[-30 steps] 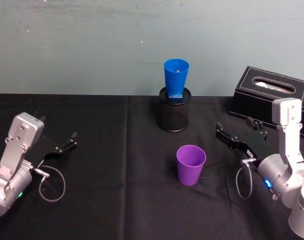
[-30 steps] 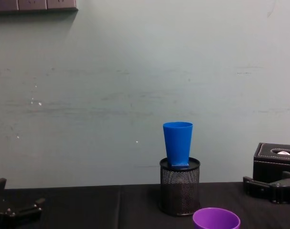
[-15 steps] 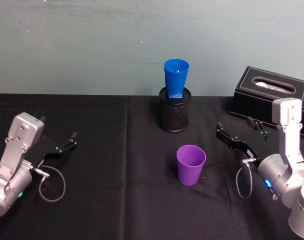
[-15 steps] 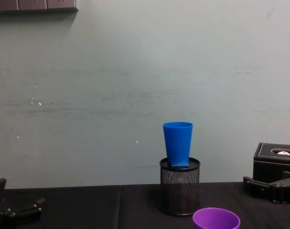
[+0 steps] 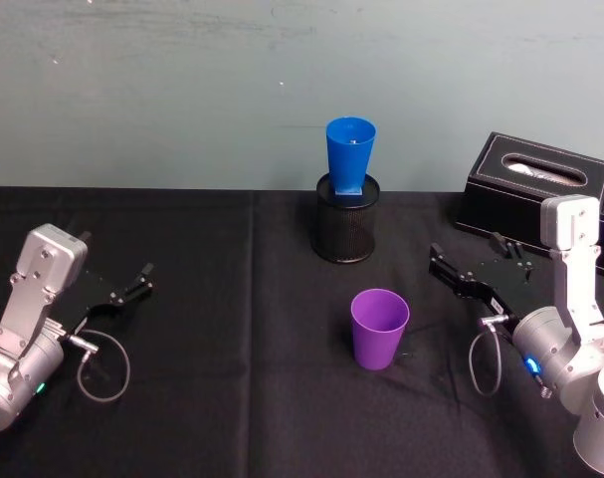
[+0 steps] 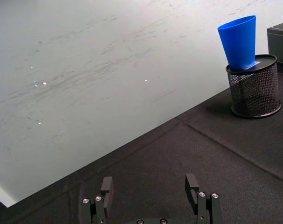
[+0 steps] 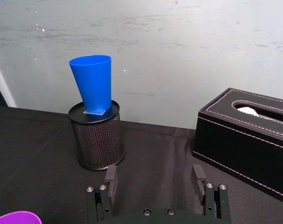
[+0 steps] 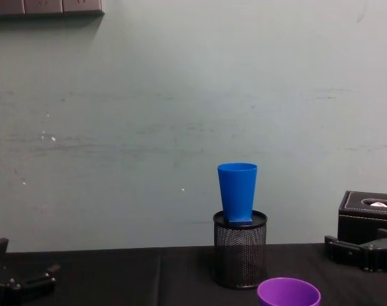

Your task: Pick up one cup with a gripper and tap it against the other cup.

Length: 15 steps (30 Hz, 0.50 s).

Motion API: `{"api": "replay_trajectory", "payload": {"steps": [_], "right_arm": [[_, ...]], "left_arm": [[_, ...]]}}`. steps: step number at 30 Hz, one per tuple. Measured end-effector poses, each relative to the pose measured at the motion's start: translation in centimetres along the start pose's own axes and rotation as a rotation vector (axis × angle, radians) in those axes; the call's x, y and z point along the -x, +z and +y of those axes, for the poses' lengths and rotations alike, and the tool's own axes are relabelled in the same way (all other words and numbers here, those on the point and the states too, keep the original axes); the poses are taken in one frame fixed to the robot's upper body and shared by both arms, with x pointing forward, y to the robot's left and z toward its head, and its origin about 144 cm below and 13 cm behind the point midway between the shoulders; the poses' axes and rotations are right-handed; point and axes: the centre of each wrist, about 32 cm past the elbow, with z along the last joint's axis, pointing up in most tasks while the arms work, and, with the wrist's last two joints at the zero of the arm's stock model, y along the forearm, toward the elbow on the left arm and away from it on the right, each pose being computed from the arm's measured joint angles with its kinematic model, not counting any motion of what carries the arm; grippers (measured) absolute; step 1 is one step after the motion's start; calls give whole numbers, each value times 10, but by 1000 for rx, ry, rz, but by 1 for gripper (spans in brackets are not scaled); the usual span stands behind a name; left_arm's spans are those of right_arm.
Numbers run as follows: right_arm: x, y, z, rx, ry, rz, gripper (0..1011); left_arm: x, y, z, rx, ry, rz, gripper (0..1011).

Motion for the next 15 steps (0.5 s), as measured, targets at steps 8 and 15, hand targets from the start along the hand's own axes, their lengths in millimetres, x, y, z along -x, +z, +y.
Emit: {"api": "replay_trajectory", "payload": {"steps": [8, 15], "right_arm": [[0, 0, 0, 0, 0, 0, 1000], [0, 0, 0, 0, 0, 0, 1000]], "left_arm": [[0, 0, 0, 0, 0, 0, 1011], [0, 0, 0, 0, 0, 0, 1011]]}}
